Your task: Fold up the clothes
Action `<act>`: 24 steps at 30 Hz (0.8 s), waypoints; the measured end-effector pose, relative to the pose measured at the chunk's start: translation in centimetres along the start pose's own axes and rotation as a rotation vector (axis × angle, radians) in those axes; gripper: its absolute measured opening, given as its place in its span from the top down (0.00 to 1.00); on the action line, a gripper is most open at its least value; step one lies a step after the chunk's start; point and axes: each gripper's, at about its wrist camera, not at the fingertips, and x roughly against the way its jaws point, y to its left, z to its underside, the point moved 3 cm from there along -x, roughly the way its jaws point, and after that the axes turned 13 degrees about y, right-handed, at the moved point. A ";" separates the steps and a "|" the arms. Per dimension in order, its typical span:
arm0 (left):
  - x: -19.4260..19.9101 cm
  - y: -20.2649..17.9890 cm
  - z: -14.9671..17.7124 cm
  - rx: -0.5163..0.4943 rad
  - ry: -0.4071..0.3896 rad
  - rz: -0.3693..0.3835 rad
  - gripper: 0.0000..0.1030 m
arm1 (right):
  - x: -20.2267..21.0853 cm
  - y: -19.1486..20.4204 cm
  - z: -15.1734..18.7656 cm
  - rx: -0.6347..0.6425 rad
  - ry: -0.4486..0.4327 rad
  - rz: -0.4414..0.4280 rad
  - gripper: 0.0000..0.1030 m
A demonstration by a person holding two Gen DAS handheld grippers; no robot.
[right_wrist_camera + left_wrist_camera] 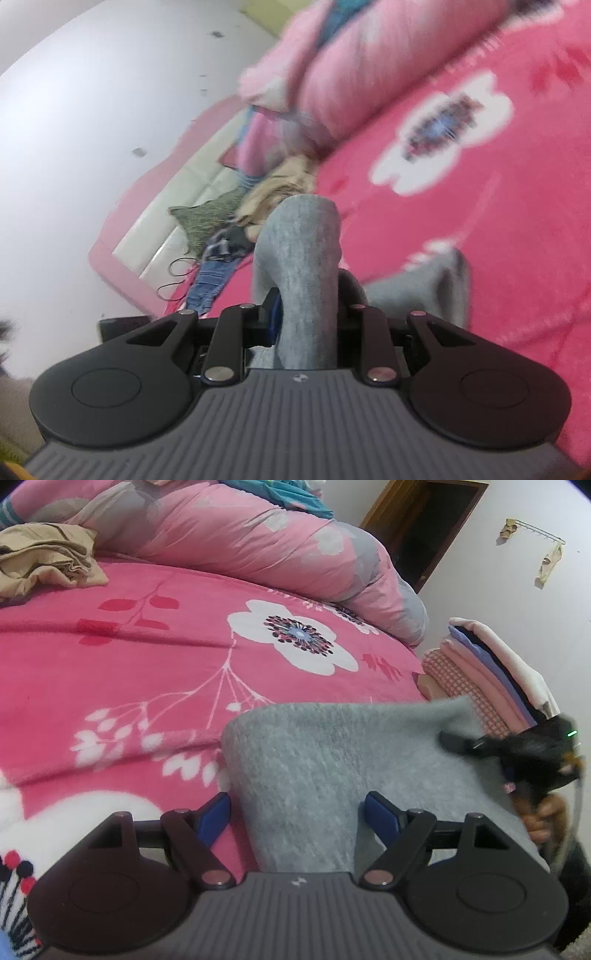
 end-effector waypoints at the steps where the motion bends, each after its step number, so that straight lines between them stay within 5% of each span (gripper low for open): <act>1: 0.0 0.0 0.0 -0.004 -0.001 0.000 0.22 | -0.3 -1.6 0.3 -0.045 0.005 -0.008 0.71; 5: 0.0 -0.1 0.0 -0.014 -0.006 -0.007 0.22 | 0.1 -4.9 0.4 -0.196 -0.001 -0.103 0.70; 9: 0.4 -0.2 -0.1 -0.012 -0.026 -0.026 0.22 | 1.6 -3.9 0.9 -0.193 -0.046 -0.034 0.56; 13: 2.1 -0.1 -0.3 -0.011 -0.093 -0.047 0.24 | 5.6 -2.5 2.3 -0.183 -0.198 0.118 0.47; 17: 4.2 -0.7 -1.1 -0.042 -0.181 -0.063 0.27 | 7.9 1.2 3.4 -0.071 -0.279 0.181 0.58; 19: 4.9 -1.4 -1.4 -0.072 -0.201 -0.051 0.29 | 7.6 3.5 3.9 0.013 -0.273 0.241 0.68; 24: 5.6 -3.4 -0.9 -0.165 -0.197 -0.015 0.31 | 6.1 7.3 6.1 0.169 -0.232 0.351 0.73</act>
